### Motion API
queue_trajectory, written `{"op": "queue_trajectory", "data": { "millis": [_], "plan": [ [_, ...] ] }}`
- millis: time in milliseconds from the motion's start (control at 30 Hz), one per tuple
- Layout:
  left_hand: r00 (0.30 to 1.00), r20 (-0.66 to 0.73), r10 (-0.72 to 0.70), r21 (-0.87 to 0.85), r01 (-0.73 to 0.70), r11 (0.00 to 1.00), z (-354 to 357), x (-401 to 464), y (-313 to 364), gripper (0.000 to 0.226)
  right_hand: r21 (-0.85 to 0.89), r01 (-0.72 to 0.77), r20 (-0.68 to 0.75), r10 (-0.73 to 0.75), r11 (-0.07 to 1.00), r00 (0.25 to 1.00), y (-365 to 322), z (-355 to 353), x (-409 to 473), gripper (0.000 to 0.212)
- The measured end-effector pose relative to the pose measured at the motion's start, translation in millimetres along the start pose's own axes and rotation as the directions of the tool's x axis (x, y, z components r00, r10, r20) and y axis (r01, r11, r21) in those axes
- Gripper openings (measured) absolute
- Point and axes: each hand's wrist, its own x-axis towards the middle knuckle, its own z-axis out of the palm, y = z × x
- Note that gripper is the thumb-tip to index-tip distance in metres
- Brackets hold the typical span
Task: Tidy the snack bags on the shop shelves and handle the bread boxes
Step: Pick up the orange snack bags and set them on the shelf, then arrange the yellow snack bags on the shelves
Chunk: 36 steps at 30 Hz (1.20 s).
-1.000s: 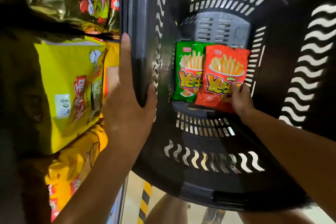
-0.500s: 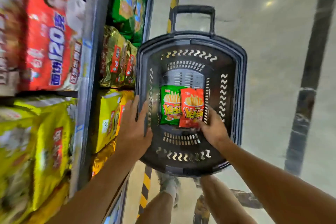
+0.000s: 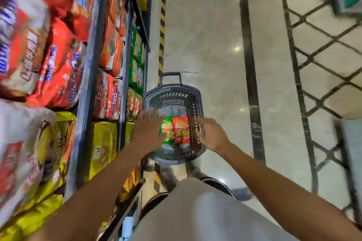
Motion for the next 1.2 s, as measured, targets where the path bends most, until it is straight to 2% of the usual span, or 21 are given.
{"op": "queue_trajectory", "data": {
  "millis": [133, 233, 367, 567, 667, 867, 967, 1100, 1200],
  "plan": [
    [0.985, -0.162, 0.055, -0.081, -0.069, 0.994, -15, -38, 14, 0.07, 0.0, 0.0, -0.06, 0.0, 1.0, 0.998, -4, -13, -65, 0.048],
    [0.995, -0.096, 0.019, -0.072, -0.026, 0.997, -19, -56, 23, 0.069, 0.017, -0.013, -0.107, 0.014, 1.0, 0.994, -3, -19, -99, 0.044],
    [0.989, -0.137, 0.052, -0.066, -0.062, 0.996, -20, -82, 40, 0.069, -0.007, 0.002, -0.127, -0.003, 1.0, 0.992, -4, -32, -127, 0.048],
    [0.972, -0.225, -0.064, -0.144, 0.032, 0.989, -23, -132, 55, 0.067, -0.106, 0.198, -0.026, -0.202, 0.974, 0.979, -21, -63, -127, 0.045],
    [0.945, -0.28, -0.17, -0.199, 0.116, 0.973, -19, -162, 58, 0.078, -0.124, 0.314, 0.016, -0.315, 0.941, 0.949, -35, -73, -119, 0.049],
    [0.832, -0.374, -0.41, -0.284, 0.318, 0.905, 2, -227, 92, 0.078, -0.219, 0.587, 0.191, -0.556, 0.779, 0.809, -56, -78, -116, 0.056],
    [0.785, -0.379, -0.49, -0.289, 0.402, 0.869, 20, -267, 118, 0.07, -0.232, 0.732, 0.286, -0.675, 0.64, 0.68, -66, -73, -127, 0.058],
    [0.668, -0.428, -0.609, -0.334, 0.509, 0.793, 37, -330, 165, 0.058, -0.219, 0.849, 0.381, -0.759, 0.481, 0.528, -86, -61, -157, 0.056],
    [0.578, -0.389, -0.717, -0.361, 0.621, 0.696, 55, -382, 192, 0.057, -0.177, 0.909, 0.44, -0.796, 0.376, 0.415, -108, -48, -191, 0.06]
  ]
}}
